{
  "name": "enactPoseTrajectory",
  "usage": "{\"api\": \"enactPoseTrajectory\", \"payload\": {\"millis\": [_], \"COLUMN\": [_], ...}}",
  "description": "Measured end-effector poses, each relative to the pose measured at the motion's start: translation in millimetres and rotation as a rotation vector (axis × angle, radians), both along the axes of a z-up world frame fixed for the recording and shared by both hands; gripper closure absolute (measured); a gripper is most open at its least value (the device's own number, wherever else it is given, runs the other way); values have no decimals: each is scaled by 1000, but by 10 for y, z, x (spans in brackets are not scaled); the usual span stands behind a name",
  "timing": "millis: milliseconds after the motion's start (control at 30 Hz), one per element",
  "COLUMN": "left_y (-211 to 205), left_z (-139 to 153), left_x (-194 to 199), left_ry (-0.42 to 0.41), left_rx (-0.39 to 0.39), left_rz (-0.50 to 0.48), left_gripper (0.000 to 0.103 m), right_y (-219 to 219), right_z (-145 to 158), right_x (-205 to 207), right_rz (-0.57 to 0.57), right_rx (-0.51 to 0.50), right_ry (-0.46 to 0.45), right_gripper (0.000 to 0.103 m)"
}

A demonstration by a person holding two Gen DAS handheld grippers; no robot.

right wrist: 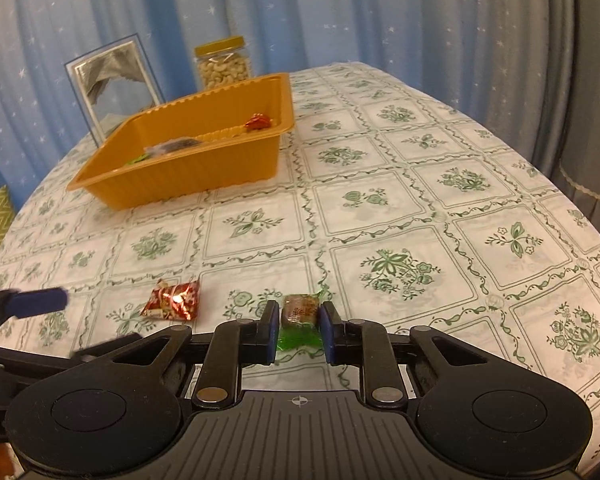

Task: Organize snacks
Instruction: 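Grasp the small clear green packet with the right gripper while the left gripper grasps the red candy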

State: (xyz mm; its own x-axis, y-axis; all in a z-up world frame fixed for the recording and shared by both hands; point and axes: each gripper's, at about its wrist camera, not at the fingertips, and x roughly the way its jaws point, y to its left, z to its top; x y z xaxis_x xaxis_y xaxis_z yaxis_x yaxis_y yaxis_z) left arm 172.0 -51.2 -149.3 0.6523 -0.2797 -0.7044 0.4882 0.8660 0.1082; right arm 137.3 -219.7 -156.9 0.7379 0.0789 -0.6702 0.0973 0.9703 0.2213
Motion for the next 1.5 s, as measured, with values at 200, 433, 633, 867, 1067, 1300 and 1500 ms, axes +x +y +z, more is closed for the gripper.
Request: {"api": "enactPoseTrajectory", "payload": {"millis": [200, 433, 633, 867, 1067, 1300, 1500], "left_y": [-196, -249, -236, -221, -18, -56, -47], "left_z": [-134, -162, -151, -124, -107, -117, -121], "left_x": [190, 370, 294, 153, 58, 36, 25], "left_ry": [1, 19, 54, 46, 45, 24, 20], "left_rx": [28, -23, -94, -93, -101, -78, -89], "left_rz": [-103, -116, -96, -17, 81, 86, 101], "left_gripper": [24, 31, 63, 82, 82, 81, 81], "right_y": [-71, -117, -113, -71, 25, 104, 158], "right_z": [-26, -52, -59, -69, -77, -108, -129], "right_x": [49, 80, 110, 116, 109, 121, 144], "right_rz": [-27, -41, -40, -21, 18, 21, 20], "right_rx": [17, 20, 4, -35, -85, -140, -183], "right_ry": [5, -4, -11, -13, -18, -29, -35], "right_gripper": [81, 81, 81, 80, 68, 66, 67]}}
